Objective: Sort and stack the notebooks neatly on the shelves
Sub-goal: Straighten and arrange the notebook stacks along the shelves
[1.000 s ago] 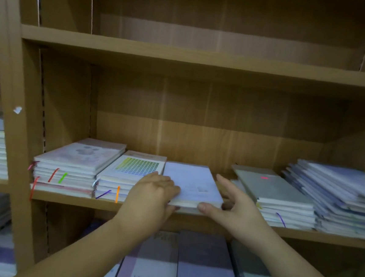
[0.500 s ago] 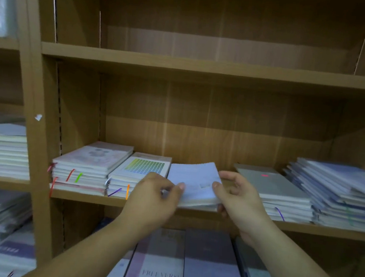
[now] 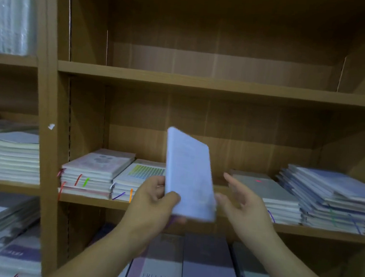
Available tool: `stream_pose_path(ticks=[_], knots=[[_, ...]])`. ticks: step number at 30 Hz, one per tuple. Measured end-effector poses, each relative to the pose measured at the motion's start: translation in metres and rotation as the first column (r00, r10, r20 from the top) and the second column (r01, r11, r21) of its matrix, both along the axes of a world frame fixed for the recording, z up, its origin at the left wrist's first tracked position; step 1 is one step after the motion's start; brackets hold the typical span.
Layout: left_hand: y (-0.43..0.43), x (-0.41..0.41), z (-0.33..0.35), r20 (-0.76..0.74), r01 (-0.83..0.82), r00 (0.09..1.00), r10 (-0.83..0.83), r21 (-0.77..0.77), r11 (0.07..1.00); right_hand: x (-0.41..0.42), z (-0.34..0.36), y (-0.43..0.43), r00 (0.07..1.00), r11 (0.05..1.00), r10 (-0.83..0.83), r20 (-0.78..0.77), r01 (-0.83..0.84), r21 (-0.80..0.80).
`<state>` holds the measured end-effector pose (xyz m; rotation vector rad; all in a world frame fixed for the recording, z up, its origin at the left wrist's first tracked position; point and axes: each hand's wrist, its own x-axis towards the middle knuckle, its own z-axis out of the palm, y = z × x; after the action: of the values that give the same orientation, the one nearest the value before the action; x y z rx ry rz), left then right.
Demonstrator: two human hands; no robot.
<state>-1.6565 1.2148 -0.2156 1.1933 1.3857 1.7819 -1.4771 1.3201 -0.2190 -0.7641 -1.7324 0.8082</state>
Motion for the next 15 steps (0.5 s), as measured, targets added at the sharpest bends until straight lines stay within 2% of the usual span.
stream_pose_path(ticks=[1, 3, 4, 5, 7, 9, 12, 15], knots=[[-0.008, 0.012, 0.004, -0.058, -0.046, 0.997, 0.049, 0.046, 0.998, 0.002, 0.007, -0.01, 1.0, 1.0, 0.008, -0.009, -0.008, 0.015], [-0.018, 0.036, -0.002, -0.263, -0.067, 0.959, 0.107, 0.158, 0.985, 0.002, 0.022, -0.031, 0.977, 0.984, 0.168, -0.13, -0.175, -0.041], [-0.023, 0.049, -0.007, -0.413, -0.057, 0.9, 0.139, 0.204, 0.977, 0.004, 0.027, -0.04, 0.953, 0.962, 0.236, -0.191, -0.257, -0.095], [-0.027, 0.06, -0.014, -0.571, -0.05, 0.799, 0.189, 0.249, 0.967, 0.008, 0.032, -0.047, 0.937, 0.95, 0.256, -0.237, -0.289, -0.115], [-0.03, 0.078, -0.023, -0.745, -0.024, 0.599, 0.293, 0.349, 0.937, 0.021, 0.032, -0.054, 0.931, 0.969, 0.199, -0.306, -0.234, -0.082], [-0.029, 0.087, -0.027, -0.821, 0.073, 0.493, 0.288, 0.369, 0.927, 0.041, 0.03, -0.055, 0.916, 0.983, 0.128, -0.381, -0.167, -0.073], [-0.017, 0.079, -0.043, -0.884, 0.108, 0.372, 0.284, 0.345, 0.932, 0.063, 0.021, -0.054, 0.873, 0.97, 0.11, -0.475, -0.198, -0.138], [-0.009, 0.07, -0.052, -0.869, 0.094, 0.448, 0.211, 0.28, 0.955, 0.072, 0.017, -0.054, 0.871, 0.964, 0.085, -0.483, -0.194, -0.18]])
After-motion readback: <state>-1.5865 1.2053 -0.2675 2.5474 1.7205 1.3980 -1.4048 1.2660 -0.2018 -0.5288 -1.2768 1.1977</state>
